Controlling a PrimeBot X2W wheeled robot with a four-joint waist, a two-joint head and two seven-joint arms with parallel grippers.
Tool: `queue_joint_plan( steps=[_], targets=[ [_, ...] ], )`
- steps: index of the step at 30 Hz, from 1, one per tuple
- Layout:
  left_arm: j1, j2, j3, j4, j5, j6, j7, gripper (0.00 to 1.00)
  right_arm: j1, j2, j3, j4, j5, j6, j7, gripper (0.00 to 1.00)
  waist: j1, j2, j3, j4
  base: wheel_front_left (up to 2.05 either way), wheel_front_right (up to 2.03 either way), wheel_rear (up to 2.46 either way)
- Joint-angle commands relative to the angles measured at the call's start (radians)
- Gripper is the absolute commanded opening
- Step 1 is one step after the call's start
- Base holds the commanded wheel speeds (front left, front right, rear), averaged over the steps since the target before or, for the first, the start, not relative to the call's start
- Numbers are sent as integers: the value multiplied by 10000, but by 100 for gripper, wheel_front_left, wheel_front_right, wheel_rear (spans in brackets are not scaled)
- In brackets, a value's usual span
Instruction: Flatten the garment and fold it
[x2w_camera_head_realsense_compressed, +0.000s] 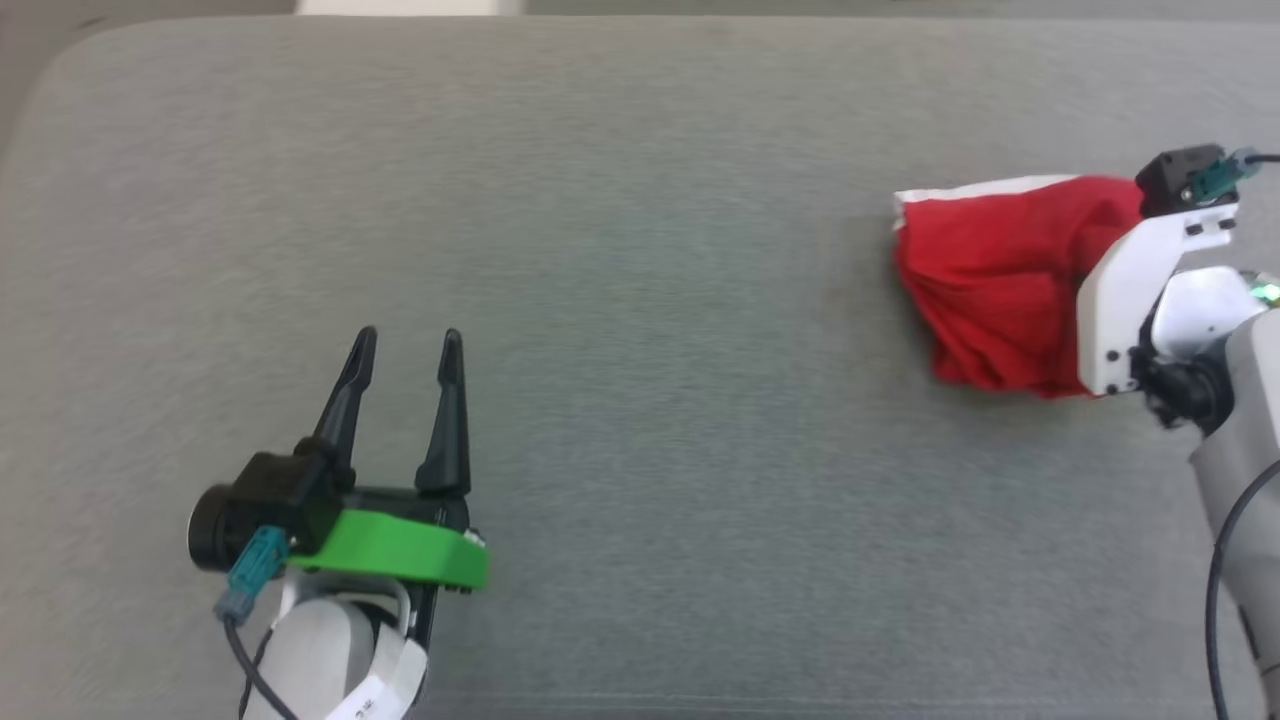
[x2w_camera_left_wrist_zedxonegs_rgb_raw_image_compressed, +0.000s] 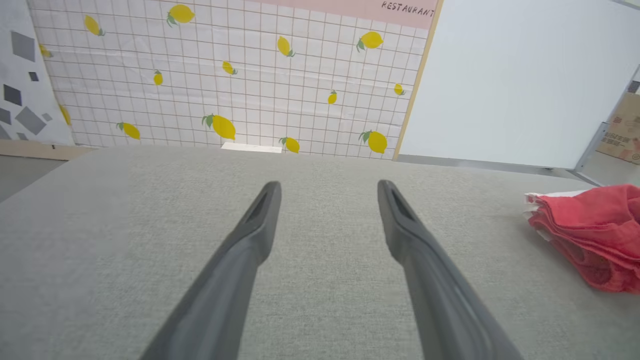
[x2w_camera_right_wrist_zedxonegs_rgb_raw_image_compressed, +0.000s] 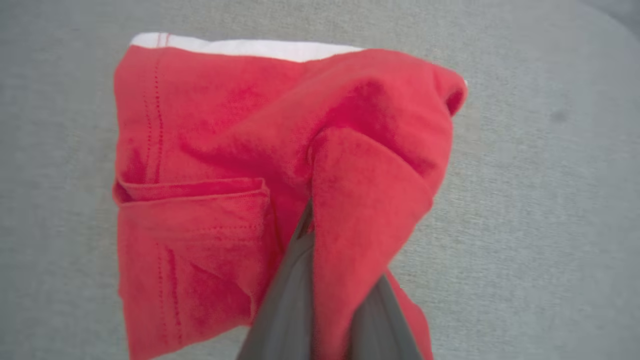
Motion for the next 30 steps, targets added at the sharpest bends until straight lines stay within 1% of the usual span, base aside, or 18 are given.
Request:
queue_joint_plan(
  steps=[1,6,11,14,18,20,24,25,26,27,28,30],
  targets=[
    [-278,-9,-1,-34,191,-81,-46,100,-254,-127,145,-28,-221,-13,-155,0,0,-1,384,-1101,0,0,0],
    [-800,103,-231,-183,471,-206,-46,100,-869,-783,536,148,-984,-13,-736,0,0,-1,1190,-1924,0,0,0],
    [-1324,420,-468,-341,699,-266,-46,100,-1603,-1056,255,538,-1677,-13,-1473,0,0,-1,2080,-2416,0,0,0],
    [-1647,609,-605,-431,784,-286,-46,100,-2042,-1169,-65,814,-2233,-13,-2027,0,0,-1,2589,-2483,0,0,0],
    [-1889,793,-740,-491,831,-299,-46,100,-2368,-1355,-466,1171,-3110,-13,-2653,0,0,-1,2965,-2407,0,0,0],
    [-1942,866,-777,-507,834,-303,-46,100,-2443,-1430,-642,1353,-3505,-13,-2867,0,0,-1,3067,-2333,0,0,0],
    [-1900,951,-726,-491,792,-305,-46,100,-2497,-1375,-1177,1715,-3975,-13,-3171,0,0,-1,3052,-2209,0,0,0],
    [-1872,948,-711,-479,777,-302,-46,100,-2490,-1371,-1283,1765,-4094,-13,-3270,4,0,-1,3004,-2177,0,0,0],
    [-1838,938,-699,-460,762,-299,-46,100,-2465,-1377,-1402,1826,-4244,-13,-3386,31,0,-1,2926,-2139,0,0,0],
    [-1807,918,-685,-442,744,-292,-46,100,-2433,-1380,-1480,1880,-4360,-13,-3468,83,0,-1,2839,-2106,0,0,0],
    [-1767,886,-645,-431,714,-270,-46,100,-2382,-1385,-1580,1900,-4521,-13,-3588,100,0,-1,2702,-2070,0,0,0],
    [-1647,792,-582,-383,626,-247,-46,100,-2246,-1406,-1701,1906,-4790,-13,-3849,100,0,-1,2381,-1980,0,0,0]
  ],
)
